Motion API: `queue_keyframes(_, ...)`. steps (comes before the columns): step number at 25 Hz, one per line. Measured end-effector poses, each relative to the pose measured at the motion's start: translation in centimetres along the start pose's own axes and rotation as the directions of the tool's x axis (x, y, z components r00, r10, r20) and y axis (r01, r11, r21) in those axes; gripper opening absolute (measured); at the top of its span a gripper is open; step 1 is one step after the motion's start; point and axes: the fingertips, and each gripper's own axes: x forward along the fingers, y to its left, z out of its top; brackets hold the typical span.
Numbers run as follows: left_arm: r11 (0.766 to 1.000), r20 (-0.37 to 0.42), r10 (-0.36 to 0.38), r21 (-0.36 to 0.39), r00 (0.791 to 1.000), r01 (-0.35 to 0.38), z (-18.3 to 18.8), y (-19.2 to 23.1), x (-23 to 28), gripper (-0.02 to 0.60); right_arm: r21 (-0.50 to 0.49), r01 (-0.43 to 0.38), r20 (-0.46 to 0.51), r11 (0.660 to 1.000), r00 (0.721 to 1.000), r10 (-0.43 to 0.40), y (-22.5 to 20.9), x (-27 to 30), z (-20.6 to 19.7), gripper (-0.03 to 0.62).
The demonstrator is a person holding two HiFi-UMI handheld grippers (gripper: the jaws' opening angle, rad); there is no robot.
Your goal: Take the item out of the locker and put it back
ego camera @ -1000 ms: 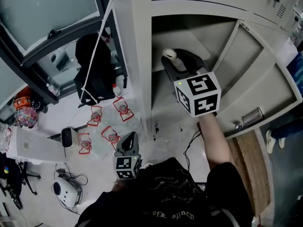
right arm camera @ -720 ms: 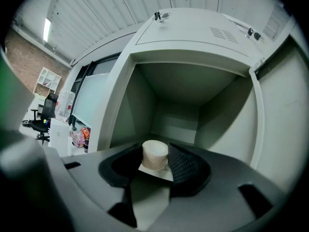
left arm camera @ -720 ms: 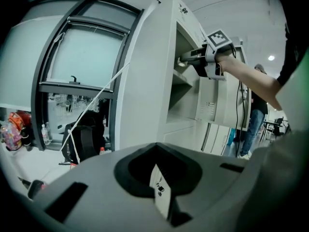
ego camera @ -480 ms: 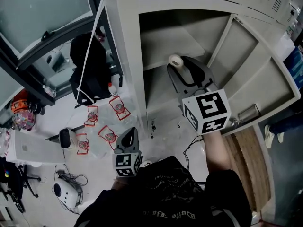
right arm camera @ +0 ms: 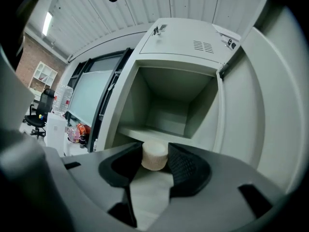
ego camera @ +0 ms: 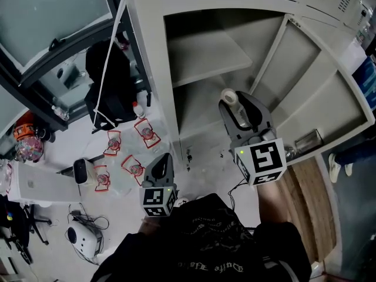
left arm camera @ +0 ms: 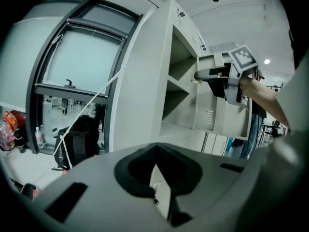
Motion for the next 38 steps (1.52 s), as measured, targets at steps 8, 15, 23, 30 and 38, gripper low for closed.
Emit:
queue_keyframes(8, 1.000, -0.002, -0.022, -0.004, 1.000, 0.022, -0.1, -0.7, 0.5, 0.006, 0.055, 0.029, -0.040, 0.998, 0.999, -0.027, 0.7, -2.3, -4.1, 0.172)
queue_keyframes(15, 0.999, 0.010, -0.047, 0.004, 0.999, 0.047, 0.1, -1.4, 1.0, 0.006, 0.057, 0.054, -0.055, 0.997, 0.997, -0.051, 2.1, -3.3, -5.8, 0.172)
queue_keyframes(23, 0.997, -0.027, -0.078, -0.002, 0.997, 0.078, -0.5, -2.0, 1.4, 0.006, 0.069, 0.070, -0.102, 0.995, 0.993, -0.063, 2.3, -3.7, -7.0, 0.172)
queue_keyframes(30, 0.998, -0.017, -0.064, 0.001, 0.998, 0.064, -0.4, -1.6, 1.2, 0.006, 0.057, 0.074, -0.116, 0.996, 0.991, -0.067, 2.1, -2.4, -7.5, 0.172)
queue_keyframes(38, 0.999, -0.020, -0.045, -0.002, 0.999, 0.045, -0.8, -1.3, 1.0, 0.006, 0.013, 0.053, -0.135, 0.999, 0.989, -0.051, 1.9, 0.8, -8.2, 0.171)
